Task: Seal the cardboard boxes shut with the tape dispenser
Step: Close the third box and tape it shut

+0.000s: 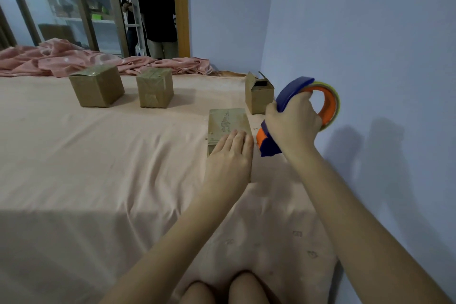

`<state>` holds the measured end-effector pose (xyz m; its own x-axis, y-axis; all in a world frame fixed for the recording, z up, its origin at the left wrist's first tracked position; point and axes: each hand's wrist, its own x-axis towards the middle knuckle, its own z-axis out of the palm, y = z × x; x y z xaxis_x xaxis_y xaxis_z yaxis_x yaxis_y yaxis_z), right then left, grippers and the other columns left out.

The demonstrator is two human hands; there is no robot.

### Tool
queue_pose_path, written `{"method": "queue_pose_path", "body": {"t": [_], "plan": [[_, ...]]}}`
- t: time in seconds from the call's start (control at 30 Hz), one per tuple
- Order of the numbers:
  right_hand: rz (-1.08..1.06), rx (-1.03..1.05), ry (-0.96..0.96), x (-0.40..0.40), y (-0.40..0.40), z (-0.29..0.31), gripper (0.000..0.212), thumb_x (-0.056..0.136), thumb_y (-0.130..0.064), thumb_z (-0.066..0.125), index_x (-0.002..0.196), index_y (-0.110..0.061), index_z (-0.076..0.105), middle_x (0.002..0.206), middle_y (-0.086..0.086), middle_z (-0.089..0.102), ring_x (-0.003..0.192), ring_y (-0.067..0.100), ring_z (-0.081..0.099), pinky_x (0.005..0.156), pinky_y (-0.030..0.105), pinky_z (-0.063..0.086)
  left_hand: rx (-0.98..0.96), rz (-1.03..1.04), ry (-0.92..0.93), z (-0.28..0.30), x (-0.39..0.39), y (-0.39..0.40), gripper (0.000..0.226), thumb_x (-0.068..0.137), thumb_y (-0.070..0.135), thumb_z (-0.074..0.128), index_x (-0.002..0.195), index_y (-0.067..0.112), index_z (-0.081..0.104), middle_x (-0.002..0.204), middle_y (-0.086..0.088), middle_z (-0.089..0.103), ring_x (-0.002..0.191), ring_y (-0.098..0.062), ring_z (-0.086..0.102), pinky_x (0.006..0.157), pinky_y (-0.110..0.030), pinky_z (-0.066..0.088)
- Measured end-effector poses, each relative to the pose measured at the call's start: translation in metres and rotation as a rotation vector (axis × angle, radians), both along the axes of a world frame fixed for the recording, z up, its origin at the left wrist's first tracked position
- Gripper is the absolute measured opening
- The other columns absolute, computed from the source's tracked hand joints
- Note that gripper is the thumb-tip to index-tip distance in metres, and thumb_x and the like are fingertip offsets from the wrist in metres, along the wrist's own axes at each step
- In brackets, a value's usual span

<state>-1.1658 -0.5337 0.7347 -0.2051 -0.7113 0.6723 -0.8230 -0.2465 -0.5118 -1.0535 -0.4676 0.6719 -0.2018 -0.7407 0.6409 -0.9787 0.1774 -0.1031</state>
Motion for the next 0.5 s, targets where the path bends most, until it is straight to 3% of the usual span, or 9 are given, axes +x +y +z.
{"method": "queue_pose_path", "body": {"t": [0.1,0.23,0.33,0.5], "plan": [[-0.039,0.013,0.105,0.012,-0.003,0.003,0.026,0.088,-0.028,0.053,0.098,-0.007,0.041,0.081,0.004,0.055,0.067,0.021,0.051,0.056,0.026,0.031,0.001,0.007,-0.003,0.000,0.001,-0.001,0.039,0.082,0.010,0.065,0.119,0.000,0.062,0.119,-0.015,0.065,0.116,-0.029,0.059,0.101,-0.038,0.045],[-0.086,0.045,0.099,0.009,-0.011,0.003,0.030,0.088,-0.025,0.052,0.104,-0.003,0.043,0.087,0.008,0.060,0.067,0.021,0.052,0.046,0.022,0.023,0.031,-0.003,-0.019,0.001,0.000,0.000,0.043,0.087,0.011,0.059,0.128,0.001,0.055,0.129,-0.015,0.058,0.124,-0.028,0.052,0.107,-0.037,0.039],[-0.132,0.097,0.229,0.000,-0.012,-0.013,0.026,0.087,-0.019,0.052,0.103,-0.001,0.044,0.090,0.013,0.062,0.076,0.029,0.060,0.055,0.028,0.033,0.017,0.000,0.003,0.001,0.003,0.001,0.047,0.081,0.008,0.067,0.126,-0.001,0.057,0.125,-0.016,0.061,0.120,-0.029,0.056,0.104,-0.037,0.042],[-0.072,0.111,0.059,-0.020,-0.007,-0.048,0.027,0.087,-0.026,0.056,0.087,-0.009,0.034,0.074,0.006,0.053,0.063,0.023,0.049,0.055,0.027,0.029,-0.027,-0.050,0.052,-0.004,0.006,-0.005,0.045,0.074,0.009,0.076,0.117,-0.002,0.064,0.116,-0.018,0.066,0.111,-0.030,0.062,0.097,-0.039,0.047]]}}
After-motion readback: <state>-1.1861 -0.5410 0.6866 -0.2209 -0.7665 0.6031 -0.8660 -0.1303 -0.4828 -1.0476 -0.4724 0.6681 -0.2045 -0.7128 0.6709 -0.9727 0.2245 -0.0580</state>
